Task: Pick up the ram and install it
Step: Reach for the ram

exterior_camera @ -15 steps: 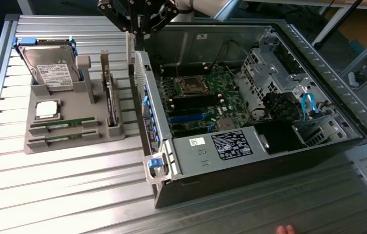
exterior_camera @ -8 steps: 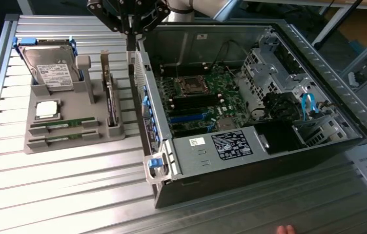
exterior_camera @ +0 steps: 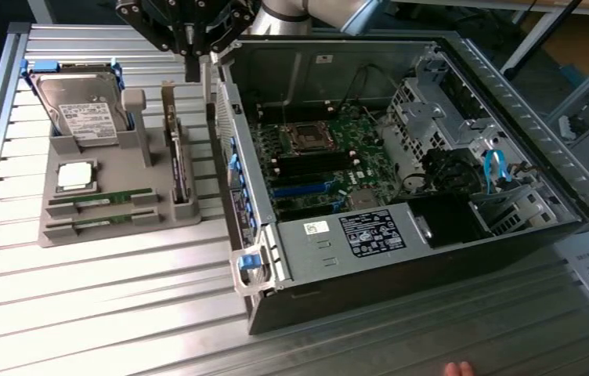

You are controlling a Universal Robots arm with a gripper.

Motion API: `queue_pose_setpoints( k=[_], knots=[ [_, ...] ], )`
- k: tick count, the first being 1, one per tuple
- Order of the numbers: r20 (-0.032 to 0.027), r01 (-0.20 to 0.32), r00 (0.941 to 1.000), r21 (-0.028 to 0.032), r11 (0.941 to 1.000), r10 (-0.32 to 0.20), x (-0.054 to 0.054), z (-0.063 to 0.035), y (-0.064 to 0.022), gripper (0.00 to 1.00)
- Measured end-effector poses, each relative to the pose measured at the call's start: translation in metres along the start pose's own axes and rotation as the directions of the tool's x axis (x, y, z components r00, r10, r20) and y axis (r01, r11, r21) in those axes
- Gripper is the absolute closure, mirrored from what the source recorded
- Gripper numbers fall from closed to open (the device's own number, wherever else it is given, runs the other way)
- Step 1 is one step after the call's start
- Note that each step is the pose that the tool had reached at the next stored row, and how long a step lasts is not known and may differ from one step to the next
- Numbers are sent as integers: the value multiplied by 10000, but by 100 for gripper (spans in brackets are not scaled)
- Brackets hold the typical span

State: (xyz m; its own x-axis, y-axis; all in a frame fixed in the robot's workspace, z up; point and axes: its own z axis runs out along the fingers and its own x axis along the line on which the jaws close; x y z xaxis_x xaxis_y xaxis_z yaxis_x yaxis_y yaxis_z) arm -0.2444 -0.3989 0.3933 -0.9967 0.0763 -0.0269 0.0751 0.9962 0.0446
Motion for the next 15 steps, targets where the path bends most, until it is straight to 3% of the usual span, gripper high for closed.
queue_pose_setpoints(
  k=[9,15],
  knots=[
    [1,1,10000,0,10000,-1,162,-5,-12,90],
    [-1,2,10000,2,10000,-2,332,-11,-25,90]
  ],
)
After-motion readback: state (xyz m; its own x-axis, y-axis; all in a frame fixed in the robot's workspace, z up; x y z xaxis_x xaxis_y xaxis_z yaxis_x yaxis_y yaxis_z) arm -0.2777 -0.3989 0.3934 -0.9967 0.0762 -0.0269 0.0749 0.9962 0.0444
